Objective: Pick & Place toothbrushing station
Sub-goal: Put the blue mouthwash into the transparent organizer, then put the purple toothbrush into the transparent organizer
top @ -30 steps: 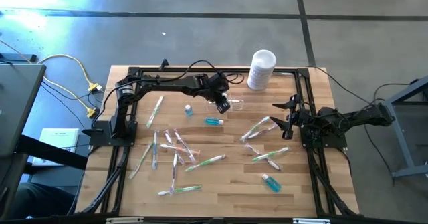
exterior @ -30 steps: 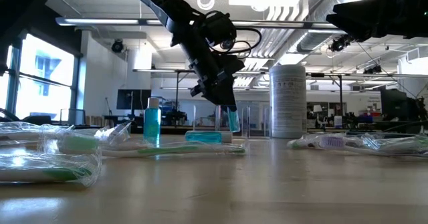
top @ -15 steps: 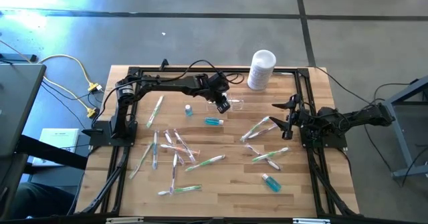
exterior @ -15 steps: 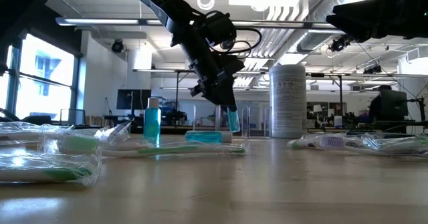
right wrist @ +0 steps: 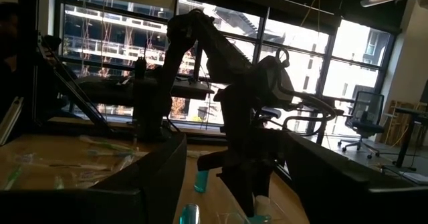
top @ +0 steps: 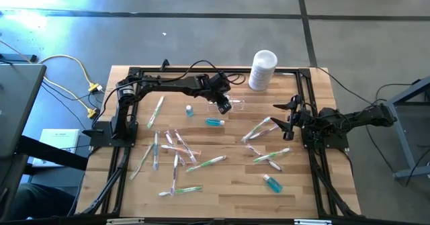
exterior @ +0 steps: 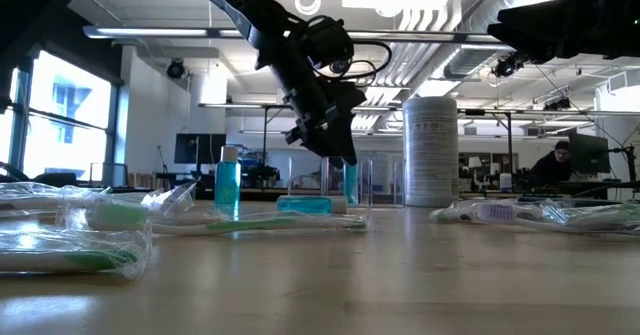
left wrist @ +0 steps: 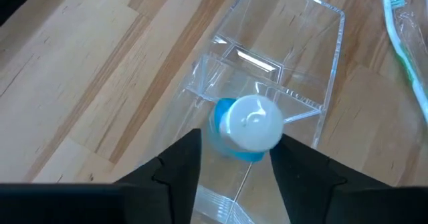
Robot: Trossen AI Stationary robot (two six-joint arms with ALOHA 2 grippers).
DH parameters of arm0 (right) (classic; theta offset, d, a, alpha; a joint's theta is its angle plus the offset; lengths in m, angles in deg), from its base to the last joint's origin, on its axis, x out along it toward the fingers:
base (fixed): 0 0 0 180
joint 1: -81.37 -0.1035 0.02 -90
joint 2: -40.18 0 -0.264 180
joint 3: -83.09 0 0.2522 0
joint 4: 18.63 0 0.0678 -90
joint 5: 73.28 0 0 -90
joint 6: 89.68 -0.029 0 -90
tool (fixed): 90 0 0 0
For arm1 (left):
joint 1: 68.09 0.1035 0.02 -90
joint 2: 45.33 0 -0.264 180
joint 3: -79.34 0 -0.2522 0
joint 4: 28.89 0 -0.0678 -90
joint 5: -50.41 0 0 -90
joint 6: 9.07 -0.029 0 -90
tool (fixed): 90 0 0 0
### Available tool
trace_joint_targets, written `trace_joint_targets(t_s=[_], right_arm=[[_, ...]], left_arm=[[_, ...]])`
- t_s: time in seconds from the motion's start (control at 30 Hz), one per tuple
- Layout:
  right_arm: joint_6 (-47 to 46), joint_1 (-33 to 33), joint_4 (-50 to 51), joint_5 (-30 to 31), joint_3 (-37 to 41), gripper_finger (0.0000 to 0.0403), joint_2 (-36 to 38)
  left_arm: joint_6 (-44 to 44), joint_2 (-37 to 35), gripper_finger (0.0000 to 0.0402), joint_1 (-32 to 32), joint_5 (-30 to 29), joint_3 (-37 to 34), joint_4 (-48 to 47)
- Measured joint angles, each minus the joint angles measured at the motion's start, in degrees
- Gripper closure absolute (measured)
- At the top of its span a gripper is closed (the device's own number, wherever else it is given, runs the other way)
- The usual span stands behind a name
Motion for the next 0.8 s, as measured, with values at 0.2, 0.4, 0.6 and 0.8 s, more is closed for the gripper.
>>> trace_joint_targets(t_s=[0.2,0.4,0.6,0.8], right_arm=[[0.0,0.01,0.25,0.0,0.0,0.016,0.0],[0.0,-0.01,0.44,0.0,0.0,0.016,0.0],[0.0,0.01,0.44,0.0,0.0,0.016,0.0],[-0.01,-0.01,0.44,0.0,0.0,0.016,0.0]], left_arm=[[0.02,0.0,0.0219,0.02,0.37,-0.04,0.51],[-0.85,-0.55,0.0219,0.02,1.68,0.05,0.34],[-1.32,-0.52,0.0219,0.07,1.86,3.15,-3.11],[-3.14,-0.54,0.0219,0.07,3.05,8.17,-9.12]])
